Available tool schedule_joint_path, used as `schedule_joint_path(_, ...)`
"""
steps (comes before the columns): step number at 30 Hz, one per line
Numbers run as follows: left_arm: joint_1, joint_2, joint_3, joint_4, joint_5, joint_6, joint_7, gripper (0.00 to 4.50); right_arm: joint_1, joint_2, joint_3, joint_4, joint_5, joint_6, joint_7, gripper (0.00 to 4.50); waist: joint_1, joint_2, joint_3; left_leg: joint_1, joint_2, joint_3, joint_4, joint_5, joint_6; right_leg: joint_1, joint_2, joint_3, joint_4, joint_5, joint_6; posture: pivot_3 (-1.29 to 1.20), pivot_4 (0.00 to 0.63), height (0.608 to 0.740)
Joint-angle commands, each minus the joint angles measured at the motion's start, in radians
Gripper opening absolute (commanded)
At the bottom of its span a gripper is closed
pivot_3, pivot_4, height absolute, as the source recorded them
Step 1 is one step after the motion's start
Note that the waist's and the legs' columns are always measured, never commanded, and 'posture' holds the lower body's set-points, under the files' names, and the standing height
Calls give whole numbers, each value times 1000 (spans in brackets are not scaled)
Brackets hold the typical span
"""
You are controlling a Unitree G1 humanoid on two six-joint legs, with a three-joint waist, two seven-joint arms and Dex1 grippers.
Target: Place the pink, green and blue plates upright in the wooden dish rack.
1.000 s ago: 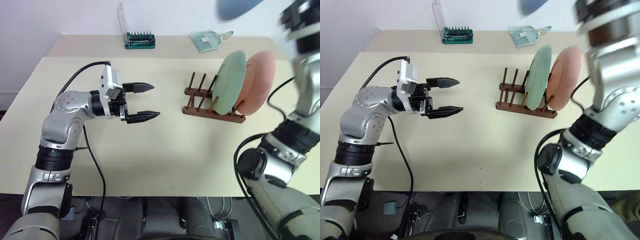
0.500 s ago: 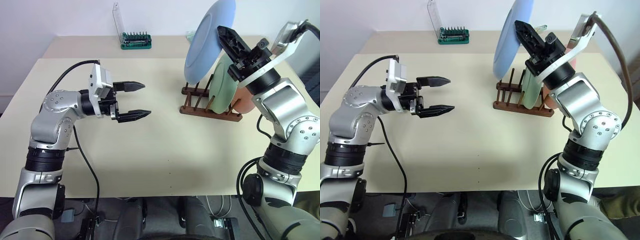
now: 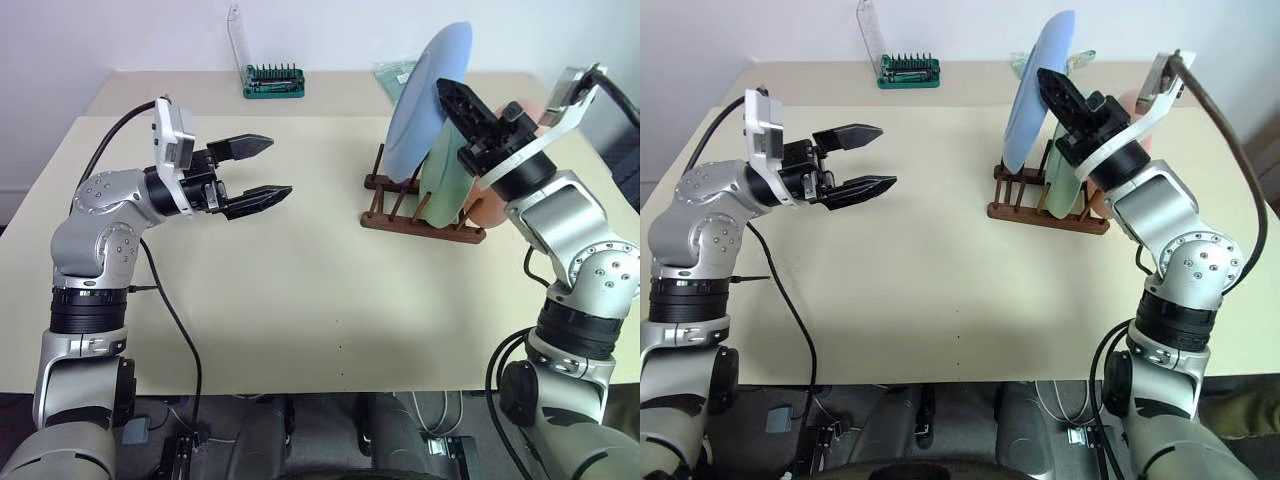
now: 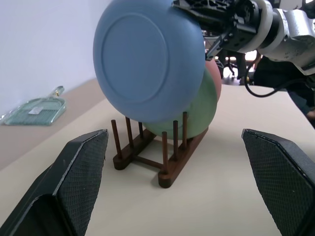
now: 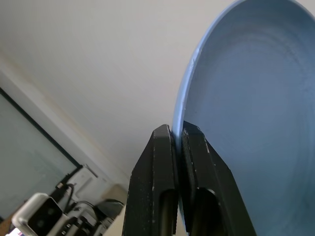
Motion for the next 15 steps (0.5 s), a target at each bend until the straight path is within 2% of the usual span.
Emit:
schedule_joint_path(1, -10, 9, 23, -37, -18, 5, 6, 4500, 16, -8, -3, -28, -3, -18, 32, 48, -1, 0, 0, 0, 0, 0, 0, 0, 0, 0, 0, 0, 0, 0, 0, 0, 150, 740)
schedule_joint_path(11, -5, 13, 19, -49, -26, 36, 3, 4500, 84, -21, 37, -33, -77, -9, 118, 48, -1, 0, 0, 0, 0, 0, 0, 0, 0, 0, 0, 0, 0, 0, 0, 0, 150, 740)
schedule_joint_path(14, -5, 14, 20, -51, -24, 37, 2, 4500, 84, -20, 42, -26, -100, -12, 128, 953, -1, 0, 0, 0, 0, 0, 0, 0, 0, 0, 0, 0, 0, 0, 0, 0, 150, 740)
schedule_joint_path(15, -4, 14, 20, -52, -23, 37, 1, 4500, 80, -18, 43, -24, -102, -11, 128, 1492, -1, 0, 0, 0, 0, 0, 0, 0, 0, 0, 0, 0, 0, 0, 0, 0, 150, 740)
